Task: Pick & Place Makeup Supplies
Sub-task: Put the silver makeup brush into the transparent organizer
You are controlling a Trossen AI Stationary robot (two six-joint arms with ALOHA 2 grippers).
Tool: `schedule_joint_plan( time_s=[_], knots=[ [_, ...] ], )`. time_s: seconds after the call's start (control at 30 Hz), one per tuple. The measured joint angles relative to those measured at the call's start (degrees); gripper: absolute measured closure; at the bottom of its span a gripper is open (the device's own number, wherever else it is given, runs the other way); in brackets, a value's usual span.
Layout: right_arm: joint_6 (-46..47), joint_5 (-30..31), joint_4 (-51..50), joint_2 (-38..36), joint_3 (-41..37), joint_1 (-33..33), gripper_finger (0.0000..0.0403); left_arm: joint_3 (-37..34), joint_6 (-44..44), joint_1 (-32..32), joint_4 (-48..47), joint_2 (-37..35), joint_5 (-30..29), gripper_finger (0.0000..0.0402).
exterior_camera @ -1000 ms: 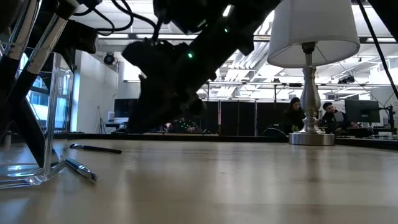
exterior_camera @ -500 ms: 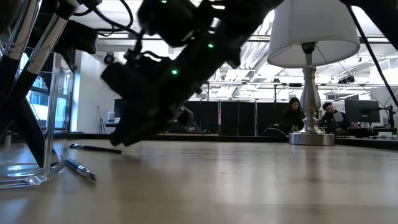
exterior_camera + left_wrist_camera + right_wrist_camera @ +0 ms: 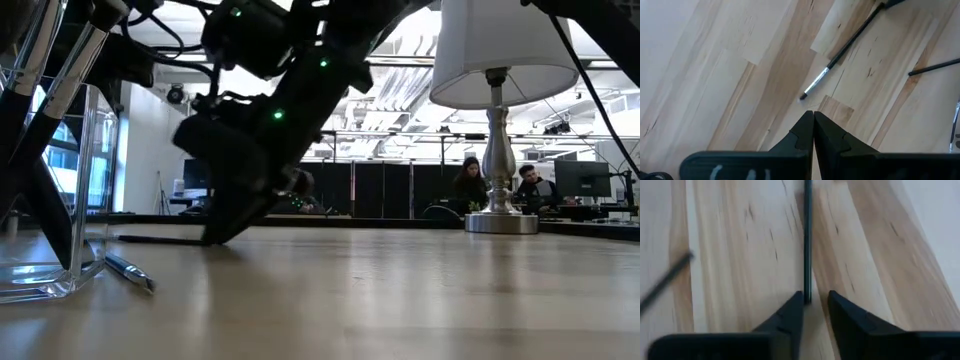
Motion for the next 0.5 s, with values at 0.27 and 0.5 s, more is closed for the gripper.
schedule_joint_plan(
  time_s=[0.27, 0.5],
  knots=[
    [0.2, -3.3, -5.8, -0.3, 0.0, -0.1, 0.0393, 0.0, 0.2, 0.0, 3.8, 0.0, -0.6, 0.0392],
    [-1.5, -3.4, -12.2, -3.9, -0.4, 0.0, 0.0401, 0.0, 0.2, 0.0, 5.2, 0.0, -0.4, 0.0392]
  ],
)
